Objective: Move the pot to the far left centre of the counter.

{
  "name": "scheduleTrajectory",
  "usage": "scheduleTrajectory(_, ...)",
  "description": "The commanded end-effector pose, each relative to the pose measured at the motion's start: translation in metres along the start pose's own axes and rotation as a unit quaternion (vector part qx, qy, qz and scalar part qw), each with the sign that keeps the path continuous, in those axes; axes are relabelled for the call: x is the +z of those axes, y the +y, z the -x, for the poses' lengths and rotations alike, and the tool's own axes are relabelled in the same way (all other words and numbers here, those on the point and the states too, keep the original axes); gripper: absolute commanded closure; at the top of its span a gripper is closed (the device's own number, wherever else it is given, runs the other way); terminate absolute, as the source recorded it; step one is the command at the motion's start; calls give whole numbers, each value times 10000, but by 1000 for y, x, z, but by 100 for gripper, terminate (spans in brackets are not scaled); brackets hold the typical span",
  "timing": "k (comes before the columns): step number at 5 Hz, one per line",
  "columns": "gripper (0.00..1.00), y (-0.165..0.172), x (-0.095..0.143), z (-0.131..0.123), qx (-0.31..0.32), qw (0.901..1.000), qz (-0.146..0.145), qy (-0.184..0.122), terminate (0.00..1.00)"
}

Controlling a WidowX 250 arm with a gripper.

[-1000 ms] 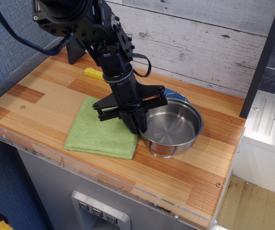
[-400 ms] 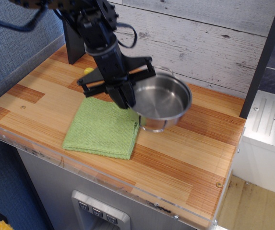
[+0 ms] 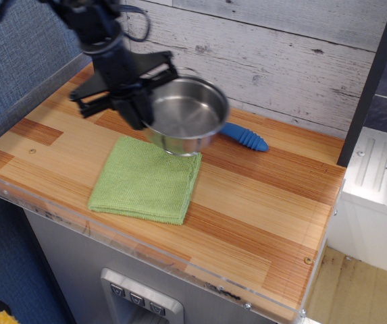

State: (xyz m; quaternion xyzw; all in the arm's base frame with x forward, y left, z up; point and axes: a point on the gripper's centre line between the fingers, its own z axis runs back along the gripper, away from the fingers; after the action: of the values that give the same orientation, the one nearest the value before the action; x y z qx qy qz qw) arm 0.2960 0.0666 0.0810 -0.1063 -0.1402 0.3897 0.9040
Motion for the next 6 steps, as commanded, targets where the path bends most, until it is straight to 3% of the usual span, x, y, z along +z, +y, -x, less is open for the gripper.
scheduleTrajectory(1,100,23,16,-30,835,9952,-74,-511,0)
scheduleTrajectory(4,100,101,17,-55,2433,9647,-578,-822,0)
scheduleTrajectory(6,100,123,0,-55,2771,9568,-625,-625,0)
